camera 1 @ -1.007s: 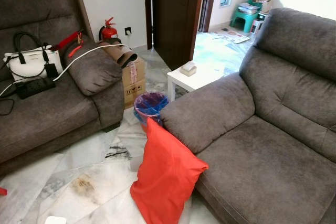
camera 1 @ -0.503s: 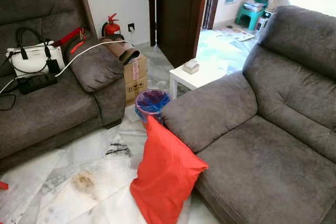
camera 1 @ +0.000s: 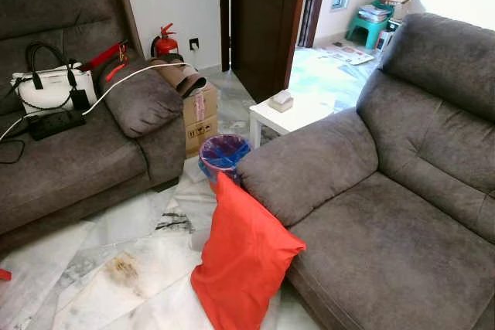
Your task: Move the pillow to the sofa from floor
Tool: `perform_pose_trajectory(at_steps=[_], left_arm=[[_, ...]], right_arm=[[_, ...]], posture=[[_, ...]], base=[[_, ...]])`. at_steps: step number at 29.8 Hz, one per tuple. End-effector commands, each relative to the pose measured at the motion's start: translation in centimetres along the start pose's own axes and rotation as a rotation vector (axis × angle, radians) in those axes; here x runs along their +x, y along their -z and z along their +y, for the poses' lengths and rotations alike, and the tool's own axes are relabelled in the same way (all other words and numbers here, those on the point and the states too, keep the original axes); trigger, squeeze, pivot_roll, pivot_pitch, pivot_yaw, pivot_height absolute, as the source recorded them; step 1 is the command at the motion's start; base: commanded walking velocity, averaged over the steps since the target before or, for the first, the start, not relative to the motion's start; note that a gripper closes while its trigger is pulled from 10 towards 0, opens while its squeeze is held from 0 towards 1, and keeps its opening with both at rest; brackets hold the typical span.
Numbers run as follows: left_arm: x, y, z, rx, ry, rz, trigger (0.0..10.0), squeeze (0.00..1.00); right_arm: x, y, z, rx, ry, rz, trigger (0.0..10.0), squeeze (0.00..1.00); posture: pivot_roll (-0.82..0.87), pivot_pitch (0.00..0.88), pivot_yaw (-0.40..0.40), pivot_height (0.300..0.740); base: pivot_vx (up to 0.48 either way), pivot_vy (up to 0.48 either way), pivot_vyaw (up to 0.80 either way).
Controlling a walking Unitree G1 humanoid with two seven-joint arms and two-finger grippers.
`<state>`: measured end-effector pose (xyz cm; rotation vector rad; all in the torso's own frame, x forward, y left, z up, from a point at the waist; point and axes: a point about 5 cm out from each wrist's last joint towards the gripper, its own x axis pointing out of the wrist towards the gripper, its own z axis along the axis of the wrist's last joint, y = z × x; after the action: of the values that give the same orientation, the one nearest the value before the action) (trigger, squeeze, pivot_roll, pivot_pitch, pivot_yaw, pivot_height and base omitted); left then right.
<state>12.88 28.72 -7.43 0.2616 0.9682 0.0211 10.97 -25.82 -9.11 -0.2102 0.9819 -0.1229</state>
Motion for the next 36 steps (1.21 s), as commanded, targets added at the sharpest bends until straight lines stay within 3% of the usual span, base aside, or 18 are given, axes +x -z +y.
perform_pose_trajectory(at_steps=[1, 21, 36], left_arm=[[0.0, -0.1, 0.1, 0.016, 0.004, -0.002, 10.0, 0.0], [1.4, -3.2, -1.8, 0.01, 0.029, -0.034, 10.0, 0.0], [1.0, -2.0, -1.3, 0.007, 0.017, -0.008, 10.0, 0.0]], right_arm=[[-0.1, 0.4, 0.0, 0.062, 0.018, 0.02, 10.0, 0.0], [0.8, -2.1, 0.4, 0.174, 0.001, -0.032, 10.0, 0.0], [0.6, -1.3, 1.2, 0.185, -0.04, -0.011, 10.0, 0.0]], posture=[[0.09, 0.031, -0.015, 0.74], [0.06, 0.0, -0.005, 0.74], [0.07, 0.0, 0.005, 0.74]], base=[[0.0, 0.0, 0.0], [0.0, 0.0, 0.0], [0.0, 0.0, 0.0]])
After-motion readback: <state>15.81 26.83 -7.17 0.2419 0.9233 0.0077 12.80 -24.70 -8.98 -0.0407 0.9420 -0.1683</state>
